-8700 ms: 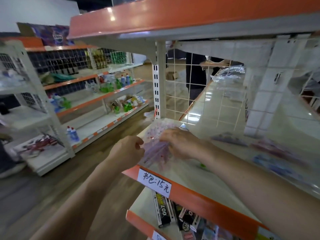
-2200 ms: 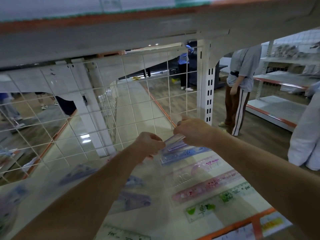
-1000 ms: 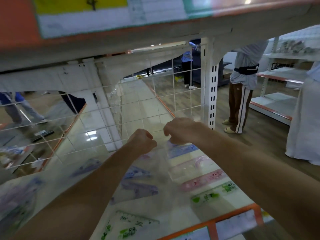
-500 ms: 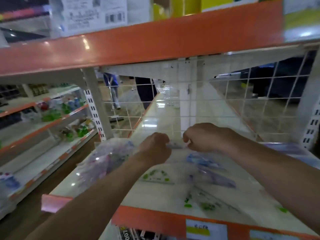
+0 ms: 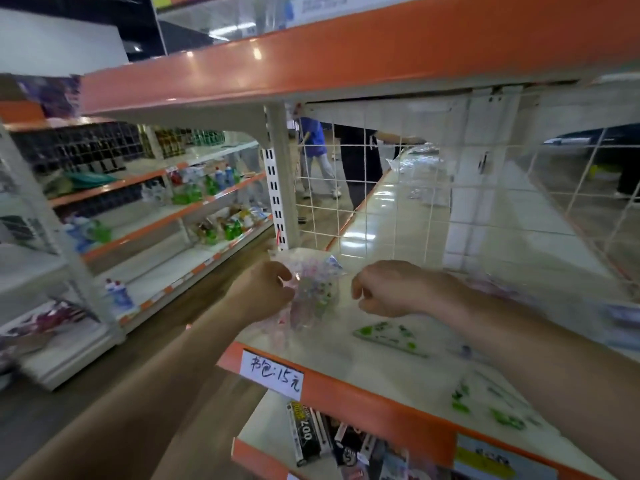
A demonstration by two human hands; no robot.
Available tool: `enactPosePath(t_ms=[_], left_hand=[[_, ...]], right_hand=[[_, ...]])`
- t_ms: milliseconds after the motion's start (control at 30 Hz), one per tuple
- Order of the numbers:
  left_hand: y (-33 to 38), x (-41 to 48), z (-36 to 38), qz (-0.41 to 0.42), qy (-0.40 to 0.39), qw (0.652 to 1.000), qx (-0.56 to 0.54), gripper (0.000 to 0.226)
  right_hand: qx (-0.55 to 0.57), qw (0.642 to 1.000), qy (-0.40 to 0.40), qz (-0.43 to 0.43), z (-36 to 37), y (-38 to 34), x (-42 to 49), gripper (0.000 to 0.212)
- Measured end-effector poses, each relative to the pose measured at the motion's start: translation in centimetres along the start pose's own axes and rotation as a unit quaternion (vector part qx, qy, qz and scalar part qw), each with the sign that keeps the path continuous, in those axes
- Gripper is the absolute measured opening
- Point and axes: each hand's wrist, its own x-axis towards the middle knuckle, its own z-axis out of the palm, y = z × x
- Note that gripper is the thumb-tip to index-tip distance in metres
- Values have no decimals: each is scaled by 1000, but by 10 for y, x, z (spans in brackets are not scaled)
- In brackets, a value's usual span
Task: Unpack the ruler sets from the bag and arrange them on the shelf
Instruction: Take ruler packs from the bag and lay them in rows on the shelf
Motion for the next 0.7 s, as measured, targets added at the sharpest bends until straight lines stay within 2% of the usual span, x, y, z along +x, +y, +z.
enactPosePath(t_ms=[133,400,467,600,700], left_hand=[[-18,-7,-2,-32,-17,999,5,31],[-36,-8,9,-59,-33,998,-7,22],[-37,-7,13,-58,-37,998,-6,23],[-42,-4,12,-68,-21,997,15,22],[-47,-2,9,-76,-7,997,17,19]], right_hand=[[36,999,6,-27,5,-20,9,29],[112,992,2,-55,22,-62,25,20],[131,990,2,-59,27,-70,28,27],[83,993,74,-40,26,-72,38,27],[35,990,118,-65,21,-67,50,29]])
